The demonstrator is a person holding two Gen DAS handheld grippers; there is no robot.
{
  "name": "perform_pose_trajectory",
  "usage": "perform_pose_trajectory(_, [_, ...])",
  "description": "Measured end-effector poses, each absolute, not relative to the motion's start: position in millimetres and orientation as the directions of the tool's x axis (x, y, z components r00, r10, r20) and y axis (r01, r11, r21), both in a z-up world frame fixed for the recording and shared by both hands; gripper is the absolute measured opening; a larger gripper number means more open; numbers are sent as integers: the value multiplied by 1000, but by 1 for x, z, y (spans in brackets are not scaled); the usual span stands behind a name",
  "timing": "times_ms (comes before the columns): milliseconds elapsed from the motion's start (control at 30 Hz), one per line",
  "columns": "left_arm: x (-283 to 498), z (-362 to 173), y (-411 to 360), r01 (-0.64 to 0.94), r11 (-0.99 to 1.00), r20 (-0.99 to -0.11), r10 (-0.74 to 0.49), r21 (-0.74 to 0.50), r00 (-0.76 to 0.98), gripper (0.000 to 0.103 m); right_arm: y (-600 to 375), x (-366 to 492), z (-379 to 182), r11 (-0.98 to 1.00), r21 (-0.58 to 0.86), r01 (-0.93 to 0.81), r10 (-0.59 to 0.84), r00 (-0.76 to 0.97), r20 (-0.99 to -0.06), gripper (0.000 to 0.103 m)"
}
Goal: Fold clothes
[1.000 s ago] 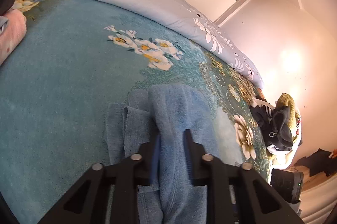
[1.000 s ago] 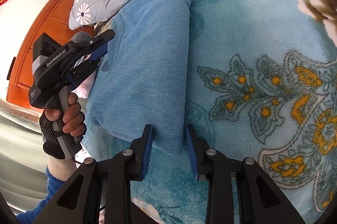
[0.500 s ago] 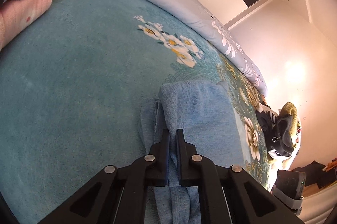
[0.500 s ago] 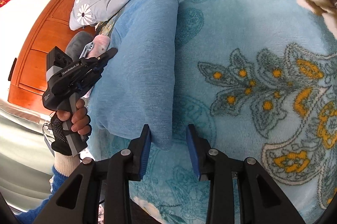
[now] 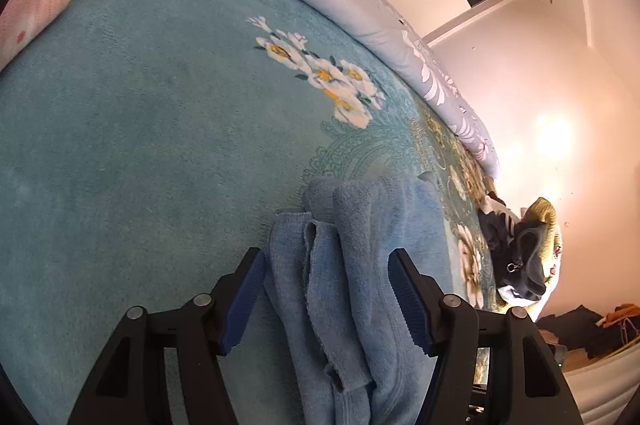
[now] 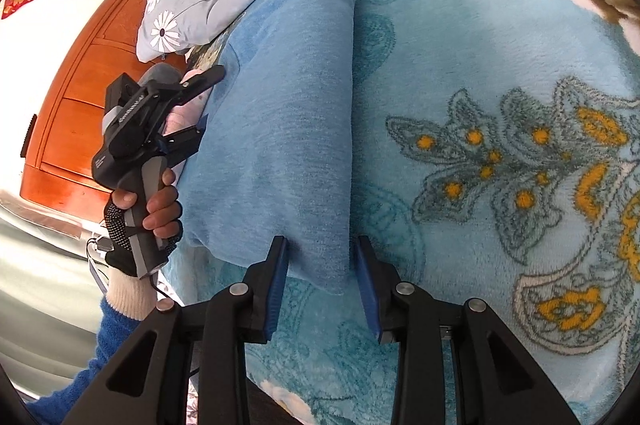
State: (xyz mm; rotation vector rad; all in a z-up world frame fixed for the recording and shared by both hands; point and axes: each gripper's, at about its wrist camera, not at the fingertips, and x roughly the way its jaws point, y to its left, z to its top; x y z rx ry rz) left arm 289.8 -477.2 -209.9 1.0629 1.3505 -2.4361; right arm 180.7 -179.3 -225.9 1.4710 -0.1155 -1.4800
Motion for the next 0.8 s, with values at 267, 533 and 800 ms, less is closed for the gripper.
perform_pose_trajectory(267, [296, -211, -465, 469, -531, -623, 151, -706, -768, 24, -171, 169, -221, -427, 748, 509, -734, 288, -615, 11])
perform_pose_trajectory(533, [323, -184, -394, 349, -511, -517, 231, -786, -824, 22, -118, 86, -166, -411, 682, 605, -740, 216, -637, 10])
perform_pose_trajectory(800, [311, -198, -370, 384, -544, -578, 243, -746, -779, 26, -98, 63, -213, -502, 693, 517, -712, 209, -671, 10])
